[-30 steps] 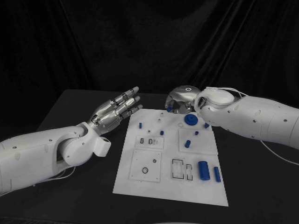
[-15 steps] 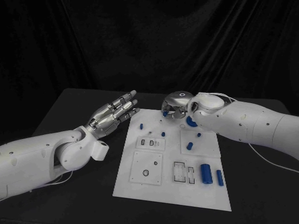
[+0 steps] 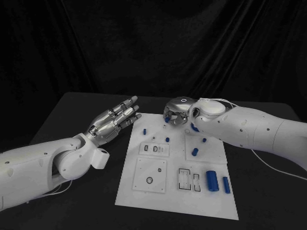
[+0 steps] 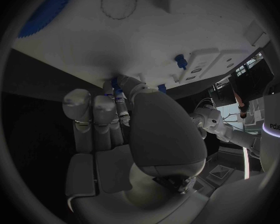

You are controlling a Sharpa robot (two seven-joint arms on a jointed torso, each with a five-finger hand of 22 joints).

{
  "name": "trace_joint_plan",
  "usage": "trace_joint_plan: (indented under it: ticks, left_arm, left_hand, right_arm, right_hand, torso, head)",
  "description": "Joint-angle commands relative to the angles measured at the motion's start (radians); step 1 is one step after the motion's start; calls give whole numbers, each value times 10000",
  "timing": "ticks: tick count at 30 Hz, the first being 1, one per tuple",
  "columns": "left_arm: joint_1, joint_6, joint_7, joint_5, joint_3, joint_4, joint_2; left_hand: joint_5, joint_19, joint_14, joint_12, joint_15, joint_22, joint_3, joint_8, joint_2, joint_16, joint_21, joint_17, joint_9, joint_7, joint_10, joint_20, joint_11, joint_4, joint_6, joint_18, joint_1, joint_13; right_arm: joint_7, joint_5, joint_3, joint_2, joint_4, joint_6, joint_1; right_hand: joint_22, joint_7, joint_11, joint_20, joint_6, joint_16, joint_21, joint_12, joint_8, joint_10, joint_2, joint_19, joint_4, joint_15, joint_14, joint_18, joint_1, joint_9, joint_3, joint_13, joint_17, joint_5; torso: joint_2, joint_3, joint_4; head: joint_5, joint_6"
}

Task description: Assemble the parts on the task board

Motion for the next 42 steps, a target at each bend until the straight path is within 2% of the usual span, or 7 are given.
trace_joint_plan:
  ticks: [1,10,14,15,20,31,42]
  left_arm:
    - [19,98,96,-8,10,26,4]
    - [19,114,83,-8,10,-11,29]
    - [18,120,81,-8,10,-39,44]
    - [18,121,80,-8,10,-47,45]
    - [17,122,70,-8,9,-80,46]
    - [12,168,10,-8,7,-170,41]
    - [1,255,-45,-8,6,-255,109]
  left_hand:
    - [34,-6,-3,-65,87,-15,69,34,-1,-66,-58,-9,8,-4,0,88,94,18,54,136,102,-10]
    - [40,-6,-3,-65,95,-15,84,36,12,-66,-58,-9,8,0,0,96,100,19,58,139,101,-10]
    - [47,-6,-3,-65,103,-15,100,34,22,-66,-58,-9,5,3,0,103,109,21,43,141,99,-10]
    - [47,-6,-3,-65,103,-15,100,34,22,-66,-58,-9,5,3,0,103,109,21,43,141,99,-10]
    - [47,-6,-3,-65,103,-15,100,34,22,-66,-58,-9,5,3,0,103,109,21,43,141,99,-10]
    - [49,-6,-3,-65,108,-15,112,31,24,-66,-58,-9,3,4,0,109,113,21,28,142,99,-10]
    - [54,-6,-3,-65,115,-15,126,32,26,-66,-58,-9,2,2,0,114,115,18,29,142,99,-10]
  right_arm:
    - [-206,-29,5,44,0,-25,-21]
    - [-473,-29,5,60,-4,318,-23]
    - [-781,-29,5,21,5,590,-23]
    - [-842,-29,5,10,5,612,-23]
    - [-1070,-29,5,-163,96,429,-15]
    - [-1496,-29,4,-1541,1579,130,666]
    - [-1496,72,0,-3574,3596,-88,1241]
  right_hand:
    - [16,33,46,36,-26,-43,50,-43,19,-28,-14,-10,13,38,-35,-143,-117,334,52,-7,-5,-36]
    - [-264,-125,189,104,-814,-328,-251,-412,-471,-547,-226,-341,-42,100,-347,-61,-182,212,211,-12,-423,-41]
    - [-657,-664,324,68,-2281,-730,-691,-409,-813,-1670,-455,-755,-95,46,-747,43,-383,-85,63,1,-1000,-395]
    - [-957,-962,382,84,-3908,-1001,-1005,-318,-807,-2472,-529,-1010,-150,84,-987,98,-498,-392,-183,11,-1370,-647]
    - [-1153,-1325,433,168,-6132,-1202,-1387,-326,-970,-3173,-418,-1195,-154,128,-1211,141,-617,-613,-1044,43,-1665,-1071]
    - [-1344,-1145,433,198,-5945,-1469,-1867,-164,-859,-3359,-713,-1306,1084,151,-1407,189,-208,-560,-2080,74,-2034,-1713]
    - [-1958,-306,-209,-52,-2520,-2320,-2890,2719,25,-582,-62,-1817,903,-200,-1961,327,-19,-132,-2042,1410,-3022,-1515]
  torso:
    - [-28,-17,-49]
    - [-52,-21,25]
    - [-49,-19,18]
    - [-49,-20,18]
    - [-52,-19,10]
    - [-82,-6,-16]
    - [-165,-22,-165]
  head:
    - [66,-22]
    - [5,-55]
    - [7,-54]
    - [12,-52]
    - [47,-28]
    - [-74,-33]
    - [19,-122]
